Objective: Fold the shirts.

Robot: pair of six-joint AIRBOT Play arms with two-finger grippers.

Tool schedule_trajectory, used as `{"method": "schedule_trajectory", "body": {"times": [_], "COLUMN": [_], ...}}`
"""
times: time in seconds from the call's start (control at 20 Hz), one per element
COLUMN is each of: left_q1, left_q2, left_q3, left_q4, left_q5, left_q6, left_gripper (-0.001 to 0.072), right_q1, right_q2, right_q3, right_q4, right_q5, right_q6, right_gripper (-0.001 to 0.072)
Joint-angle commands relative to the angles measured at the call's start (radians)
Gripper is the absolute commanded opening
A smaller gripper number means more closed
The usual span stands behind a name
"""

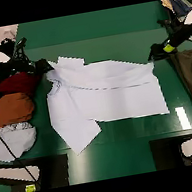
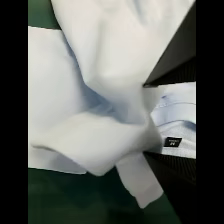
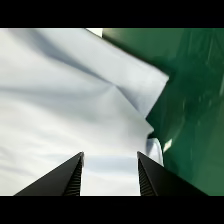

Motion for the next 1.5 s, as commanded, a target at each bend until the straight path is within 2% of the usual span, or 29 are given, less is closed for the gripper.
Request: {"method": "schedule_trajectory", "body": {"times": [0.0, 0.15, 0.25, 0.5, 0.7, 0.9, 0.95, 1.0, 1.05, 1.15, 1.2, 1.3, 1.4, 1.45], "left_q1": [0.066, 0.135, 0.149, 0.148, 0.148, 0.148, 0.148, 0.148, 0.148, 0.148, 0.148, 0.148, 0.148, 0.148], "left_q2": [0.002, 0.130, 0.269, 0.568, 0.651, 0.651, 0.651, 0.650, 0.650, 0.650, 0.650, 0.650, 0.650, 0.650], "left_q3": [0.051, -0.080, -0.280, -0.765, -0.949, -1.022, -1.034, -1.043, -1.045, -1.042, -1.038, -1.016, -0.978, -0.958], "left_q4": [0.022, 0.091, 0.139, 0.111, 0.051, -0.055, -0.085, -0.095, -0.092, -0.092, -0.093, -0.092, -0.092, -0.092], "left_q5": [-0.161, -0.247, -0.227, -0.194, -0.112, -0.036, -0.027, -0.026, -0.026, -0.011, -0.001, 0.000, -0.026, -0.037], "left_q6": [-0.019, -0.019, -0.023, -0.018, -0.013, 0.058, 0.079, 0.094, 0.102, 0.100, 0.099, 0.098, 0.098, 0.099], "left_gripper": [0.0489, 0.0489, 0.0490, 0.0490, 0.0490, 0.0488, 0.0464, 0.0312, 0.0247, 0.0235, 0.0034, 0.0025, 0.0024, 0.0024], "right_q1": [-0.026, -0.055, -0.072, -0.114, -0.154, -0.207, -0.219, -0.230, -0.243, -0.287, -0.319, -0.393, -0.470, -0.505], "right_q2": [-0.010, 0.102, 0.207, 0.427, 0.529, 0.588, 0.600, 0.610, 0.619, 0.642, 0.653, 0.663, 0.644, 0.625], "right_q3": [0.067, -0.061, -0.204, -0.479, -0.583, -0.638, -0.657, -0.677, -0.700, -0.768, -0.811, -0.900, -0.987, -1.024], "right_q4": [0.048, 0.048, 0.049, 0.049, 0.048, 0.049, 0.049, 0.049, 0.048, 0.048, 0.048, 0.045, 0.047, 0.048], "right_q5": [0.063, 0.085, 0.058, -0.016, -0.021, -0.021, -0.021, -0.019, -0.017, -0.018, -0.018, -0.013, -0.002, -0.001], "right_q6": [-0.005, -0.056, -0.079, -0.087, -0.106, -0.106, -0.114, -0.122, -0.122, -0.124, -0.126, -0.132, -0.133, -0.133], "right_gripper": [0.0399, 0.0399, 0.0399, 0.0399, 0.0399, 0.0398, 0.0398, 0.0398, 0.0398, 0.0398, 0.0398, 0.0400, 0.0604, 0.0599]}}
